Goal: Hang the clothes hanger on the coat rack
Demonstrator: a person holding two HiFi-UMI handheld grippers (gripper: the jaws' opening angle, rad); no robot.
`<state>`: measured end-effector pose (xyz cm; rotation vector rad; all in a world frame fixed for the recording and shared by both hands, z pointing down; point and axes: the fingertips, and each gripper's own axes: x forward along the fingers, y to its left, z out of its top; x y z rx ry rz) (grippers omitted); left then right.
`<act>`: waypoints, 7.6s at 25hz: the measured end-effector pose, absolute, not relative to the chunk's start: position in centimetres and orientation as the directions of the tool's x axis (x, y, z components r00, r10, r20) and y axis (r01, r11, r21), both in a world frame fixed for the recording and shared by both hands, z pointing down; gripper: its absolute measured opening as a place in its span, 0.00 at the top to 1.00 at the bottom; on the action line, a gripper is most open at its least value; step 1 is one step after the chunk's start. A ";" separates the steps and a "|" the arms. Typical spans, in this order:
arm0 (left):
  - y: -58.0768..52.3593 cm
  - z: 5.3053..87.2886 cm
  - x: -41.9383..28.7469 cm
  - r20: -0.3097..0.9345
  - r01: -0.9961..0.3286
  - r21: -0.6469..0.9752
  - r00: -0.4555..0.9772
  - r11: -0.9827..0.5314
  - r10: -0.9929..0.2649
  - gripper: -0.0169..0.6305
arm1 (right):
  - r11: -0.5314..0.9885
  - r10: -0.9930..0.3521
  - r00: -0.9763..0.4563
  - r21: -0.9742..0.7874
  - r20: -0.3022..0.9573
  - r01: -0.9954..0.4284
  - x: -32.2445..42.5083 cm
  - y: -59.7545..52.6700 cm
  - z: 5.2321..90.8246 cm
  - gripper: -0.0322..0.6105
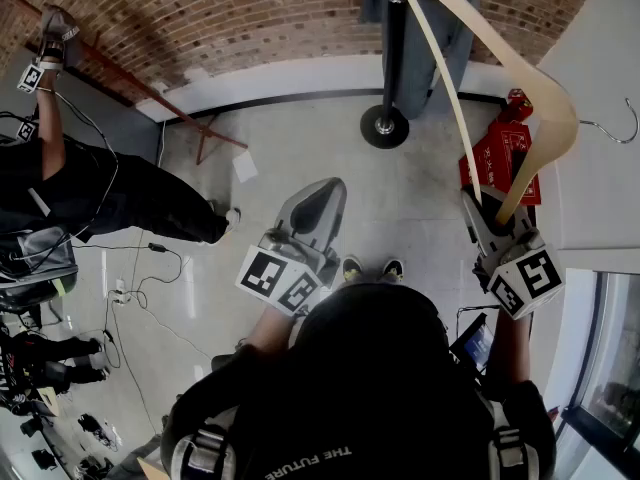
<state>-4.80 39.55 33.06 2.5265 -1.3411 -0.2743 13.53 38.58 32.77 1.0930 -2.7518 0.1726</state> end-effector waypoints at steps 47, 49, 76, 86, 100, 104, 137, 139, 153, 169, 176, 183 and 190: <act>29.9 34.7 -10.4 -0.038 -0.789 0.334 0.535 -0.515 -0.844 0.94 | 0.723 -0.676 -0.692 0.042 0.254 -0.690 9.3 26.8 33.9 0.91; 27.7 34.4 -9.8 -0.043 -0.791 0.330 0.532 -0.515 -0.846 0.94 | 0.728 -0.671 -0.698 0.043 0.249 -0.684 9.6 24.5 33.8 0.91; 10.7 33.1 -2.4 -0.045 -0.830 0.288 0.486 -0.477 -0.873 0.94 | 0.841 -0.532 -0.789 0.084 0.306 -0.534 15.1 7.0 34.2 0.91; 4.8 34.6 -3.0 -0.047 -0.814 0.275 0.521 -0.513 -0.852 0.94 | 0.833 -0.549 -0.776 0.129 0.311 -0.538 14.1 1.5 34.7 0.91; -6.2 33.2 -5.5 -0.052 -0.765 0.288 0.588 -0.576 -0.807 0.94 | 0.852 -0.511 -0.772 0.098 0.378 -0.515 11.9 -5.3 32.8 0.91; -7.9 33.3 -6.1 -0.058 -0.754 0.295 0.599 -0.587 -0.799 0.94 | 0.866 -0.487 -0.780 0.102 0.393 -0.489 11.2 -6.8 32.1 0.91; -12.6 33.9 -9.4 -0.092 -0.717 0.346 0.616 -0.606 -0.782 0.94 | 0.842 -0.487 -0.589 0.170 0.645 -0.511 10.9 -12.8 32.3 0.91; -12.8 33.7 -9.5 -0.094 -0.717 0.345 0.616 -0.606 -0.782 0.94 | 0.840 -0.489 -0.573 0.178 0.657 -0.513 11.0 -13.1 32.5 0.91; -13.7 34.2 -9.9 -0.095 -0.713 0.362 0.613 -0.601 -0.784 0.94 | 0.847 -0.473 -0.521 0.204 0.711 -0.490 11.2 -14.1 33.8 0.91; -14.1 34.6 -9.8 -0.085 -0.712 0.370 0.614 -0.597 -0.785 0.94 | 0.830 -0.494 -0.451 0.250 0.743 -0.498 12.3 -15.1 35.0 0.91; -14.1 34.8 -9.6 -0.082 -0.710 0.377 0.613 -0.594 -0.786 0.94 | 0.817 -0.516 -0.421 0.280 0.746 -0.504 12.8 -15.5 35.1 0.91; -13.9 34.6 -9.3 -0.081 -0.712 0.375 0.613 -0.594 -0.786 0.94 | 0.814 -0.522 -0.416 0.288 0.745 -0.504 13.1 -15.5 35.3 0.91; -13.6 34.6 -9.3 -0.080 -0.716 0.371 0.610 -0.592 -0.788 0.94 | 0.809 -0.533 -0.410 0.303 0.740 -0.504 13.3 -15.5 35.3 0.91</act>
